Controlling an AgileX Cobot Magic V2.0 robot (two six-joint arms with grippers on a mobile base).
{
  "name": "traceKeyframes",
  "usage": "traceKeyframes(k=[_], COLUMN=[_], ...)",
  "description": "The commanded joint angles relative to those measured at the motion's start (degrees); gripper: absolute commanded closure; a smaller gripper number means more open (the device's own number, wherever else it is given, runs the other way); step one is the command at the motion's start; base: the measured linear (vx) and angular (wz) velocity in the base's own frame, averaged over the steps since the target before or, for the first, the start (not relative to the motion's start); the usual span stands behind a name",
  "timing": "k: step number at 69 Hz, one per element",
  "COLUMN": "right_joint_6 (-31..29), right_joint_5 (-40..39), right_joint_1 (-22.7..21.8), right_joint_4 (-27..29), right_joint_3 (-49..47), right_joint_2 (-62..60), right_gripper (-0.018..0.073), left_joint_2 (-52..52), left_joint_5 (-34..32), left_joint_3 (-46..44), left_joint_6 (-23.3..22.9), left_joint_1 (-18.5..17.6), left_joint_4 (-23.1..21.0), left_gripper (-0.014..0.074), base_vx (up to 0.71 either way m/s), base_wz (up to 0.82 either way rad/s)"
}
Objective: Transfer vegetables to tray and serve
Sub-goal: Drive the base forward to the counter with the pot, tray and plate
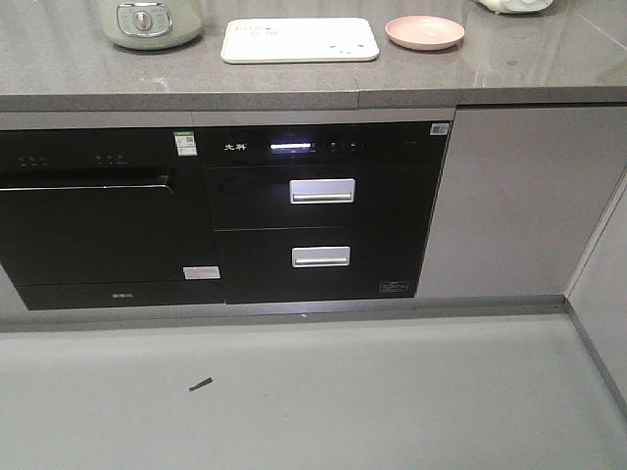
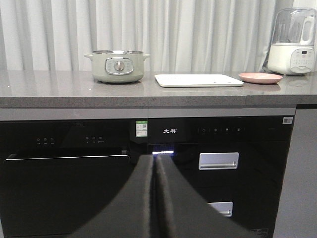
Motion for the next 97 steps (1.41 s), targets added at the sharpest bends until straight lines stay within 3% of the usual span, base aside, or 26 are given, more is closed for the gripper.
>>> traceKeyframes(k=[1, 97], right_joint_6=[-0.09, -0.09], right_joint_5=[-4.57, -4.57], right_joint_1=[-0.3, -0.3], right_joint_4=[-0.49, -0.49], right_joint_3=[0.36, 0.36], right_joint_2=[-0.06, -0.06], right_gripper=[0.0566, 0.0566], left_joint_2=[-0.82, -0.82], left_joint_5=[-4.15, -4.15], left_joint_3=[0.57, 0.57], left_joint_6=[0.0, 0.0], left_joint_1=[0.18, 0.18], left_joint_4=[-0.46, -0.46], left_gripper=[0.0603, 0.0603], base_vx=[0.1, 0.11], base_wz=[0.01, 0.02])
